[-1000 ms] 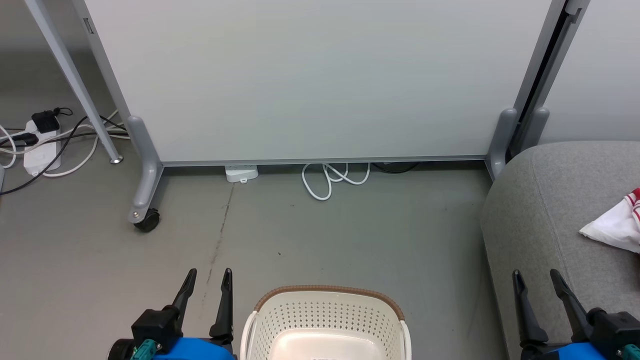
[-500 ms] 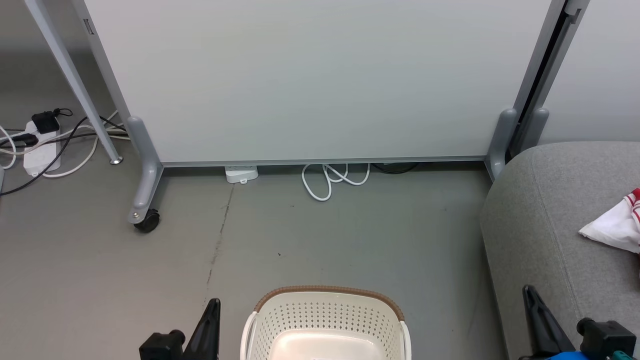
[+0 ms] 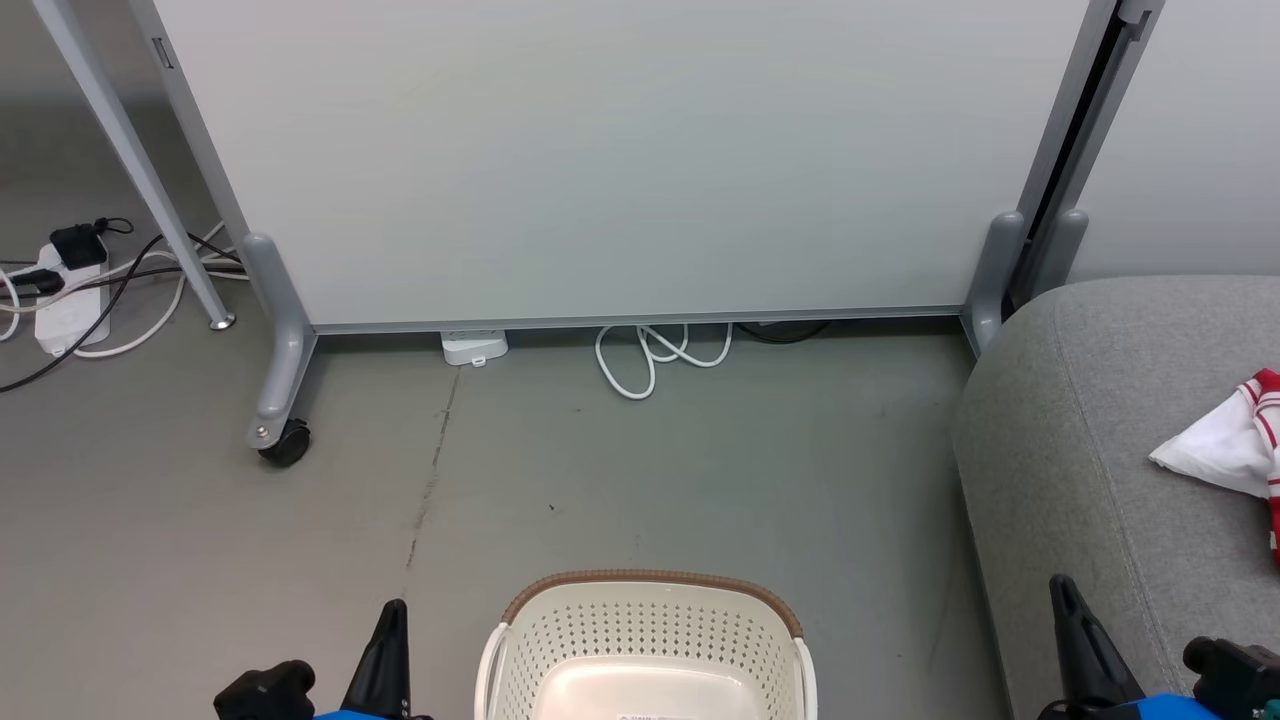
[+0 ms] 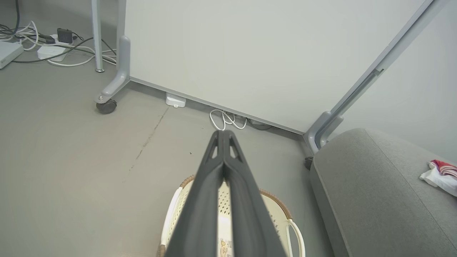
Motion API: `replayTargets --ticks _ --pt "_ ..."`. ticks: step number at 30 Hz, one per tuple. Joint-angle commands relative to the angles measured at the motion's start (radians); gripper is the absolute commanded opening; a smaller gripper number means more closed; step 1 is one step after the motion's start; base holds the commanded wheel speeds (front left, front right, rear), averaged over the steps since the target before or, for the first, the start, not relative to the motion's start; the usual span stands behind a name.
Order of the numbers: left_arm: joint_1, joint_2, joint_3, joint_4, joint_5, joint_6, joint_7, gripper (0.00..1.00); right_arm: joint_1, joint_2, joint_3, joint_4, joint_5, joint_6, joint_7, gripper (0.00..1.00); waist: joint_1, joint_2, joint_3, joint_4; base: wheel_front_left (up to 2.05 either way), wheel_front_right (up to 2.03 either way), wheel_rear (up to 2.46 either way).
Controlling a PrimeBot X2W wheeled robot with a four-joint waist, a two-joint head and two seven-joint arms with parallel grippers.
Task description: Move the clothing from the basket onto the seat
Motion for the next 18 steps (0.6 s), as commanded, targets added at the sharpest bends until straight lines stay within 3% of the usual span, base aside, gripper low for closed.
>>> replayTargets --ticks 1,18 --pt "-0.035 0.002 0.013 -0.025 -0.049 -0.001 0.011 0.0 -0.037 -0.005 -0.002 -0.012 0.055 0.0 0.009 0.0 0.0 0.0 0.001 -0.002 0.0 0.0 0.0" --pt "-0.06 0.003 0.062 -0.068 -0.308 -0.002 0.078 0.0 -0.078 -0.007 -0.003 -0.002 0.329 0.0 0.057 0.0 0.0 0.0 0.007 -0.02 0.0 0.0 0.0"
